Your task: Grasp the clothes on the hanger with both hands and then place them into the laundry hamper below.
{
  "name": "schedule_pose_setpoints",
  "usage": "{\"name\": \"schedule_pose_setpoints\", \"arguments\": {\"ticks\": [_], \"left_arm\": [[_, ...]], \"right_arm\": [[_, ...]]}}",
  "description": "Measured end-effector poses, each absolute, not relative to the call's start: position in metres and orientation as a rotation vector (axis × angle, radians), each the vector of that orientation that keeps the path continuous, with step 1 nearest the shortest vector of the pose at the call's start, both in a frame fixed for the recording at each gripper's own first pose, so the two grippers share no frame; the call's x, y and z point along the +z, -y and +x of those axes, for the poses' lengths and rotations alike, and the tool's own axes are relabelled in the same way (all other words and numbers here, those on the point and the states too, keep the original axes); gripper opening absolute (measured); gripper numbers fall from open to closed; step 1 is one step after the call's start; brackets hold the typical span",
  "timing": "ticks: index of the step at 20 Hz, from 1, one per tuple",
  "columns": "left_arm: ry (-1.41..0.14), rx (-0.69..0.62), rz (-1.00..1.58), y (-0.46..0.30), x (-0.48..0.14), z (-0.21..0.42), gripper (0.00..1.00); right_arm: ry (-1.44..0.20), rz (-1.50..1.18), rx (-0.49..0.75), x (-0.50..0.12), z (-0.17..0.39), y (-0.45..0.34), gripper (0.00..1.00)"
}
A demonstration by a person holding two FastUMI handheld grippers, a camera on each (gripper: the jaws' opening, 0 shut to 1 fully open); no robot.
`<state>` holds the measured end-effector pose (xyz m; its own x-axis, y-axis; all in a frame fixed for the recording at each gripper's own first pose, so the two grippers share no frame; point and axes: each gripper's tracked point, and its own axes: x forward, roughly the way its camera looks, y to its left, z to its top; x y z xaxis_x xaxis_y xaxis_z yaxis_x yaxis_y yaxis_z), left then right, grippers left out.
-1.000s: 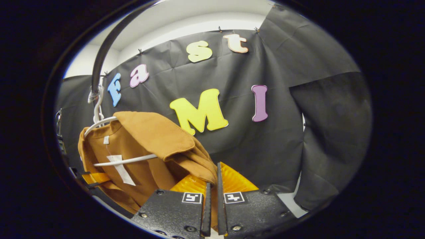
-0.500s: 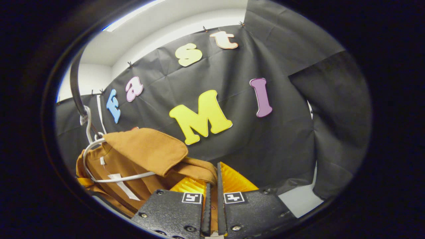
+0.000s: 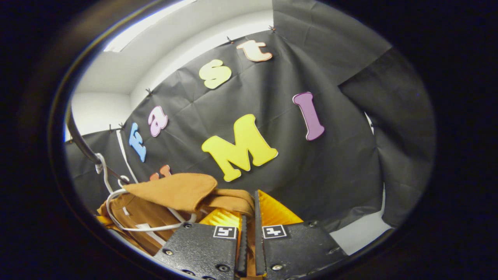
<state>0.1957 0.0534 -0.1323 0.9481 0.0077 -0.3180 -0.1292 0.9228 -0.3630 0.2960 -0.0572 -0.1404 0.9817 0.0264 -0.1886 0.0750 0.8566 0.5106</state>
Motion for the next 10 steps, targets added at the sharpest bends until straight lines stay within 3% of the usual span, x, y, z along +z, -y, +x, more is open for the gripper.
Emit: {"name": "schedule_pose_setpoints", "arguments": {"ticks": [1, 4, 5, 6, 9, 10], "left_arm": [[-0.319, 0.068, -0.392, -0.056, -0.132, 0.196, 0.09], [-0.322, 0.047, -0.399, -0.056, -0.133, 0.201, 0.09], [-0.326, 0.042, -0.41, -0.055, -0.136, 0.2, 0.03], [-0.33, 0.042, -0.422, -0.057, -0.141, 0.198, 0.09], [-0.34, 0.03, -0.454, -0.062, -0.145, 0.202, 0.09], [-0.349, 0.025, -0.472, -0.063, -0.148, 0.203, 0.03]], "right_arm": [[-0.189, 0.557, -0.021, -0.138, 0.298, 0.057, 0.11], [-0.184, 0.56, -0.009, -0.134, 0.308, 0.057, 0.11], [-0.188, 0.555, -0.004, -0.136, 0.31, 0.056, 0.11], [-0.189, 0.552, 0.001, -0.136, 0.31, 0.056, 0.11], [-0.203, 0.541, 0.02, -0.14, 0.318, 0.048, 0.08], [-0.21, 0.531, 0.028, -0.141, 0.322, 0.048, 0.08]]}}
